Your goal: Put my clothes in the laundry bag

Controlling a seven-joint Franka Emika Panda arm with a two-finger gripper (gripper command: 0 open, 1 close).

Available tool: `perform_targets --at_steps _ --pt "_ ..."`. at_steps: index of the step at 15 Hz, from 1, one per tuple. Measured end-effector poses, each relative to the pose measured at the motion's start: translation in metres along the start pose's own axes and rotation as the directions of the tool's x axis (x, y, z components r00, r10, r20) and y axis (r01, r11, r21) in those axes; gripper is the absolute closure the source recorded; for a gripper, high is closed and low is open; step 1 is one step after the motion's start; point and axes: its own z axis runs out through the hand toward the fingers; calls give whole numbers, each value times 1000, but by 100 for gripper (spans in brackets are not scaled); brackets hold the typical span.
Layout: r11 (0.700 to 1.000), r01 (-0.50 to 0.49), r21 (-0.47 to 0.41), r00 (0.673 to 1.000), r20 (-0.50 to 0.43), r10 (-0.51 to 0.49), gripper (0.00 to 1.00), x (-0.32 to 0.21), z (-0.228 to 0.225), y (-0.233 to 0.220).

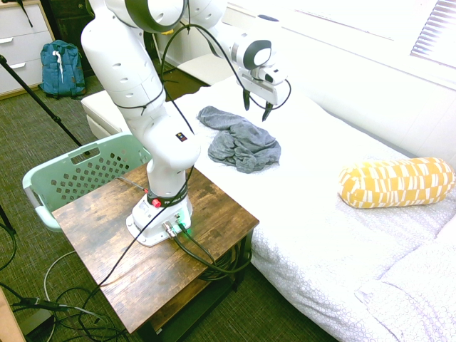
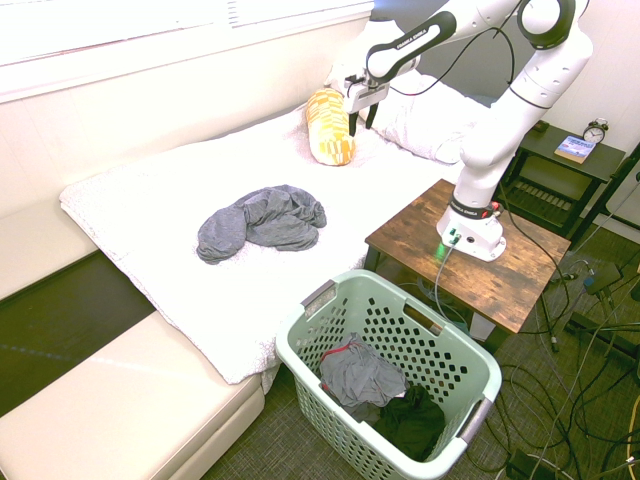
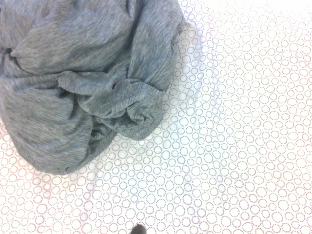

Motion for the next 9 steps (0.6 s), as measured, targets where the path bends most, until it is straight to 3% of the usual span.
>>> perform_targets --at_steps 5,9 --pt "1000 24 2 1000 18 -24 0 -2 4 -4" --pt "996 87 -4 996 35 -87 0 -5 20 -59"
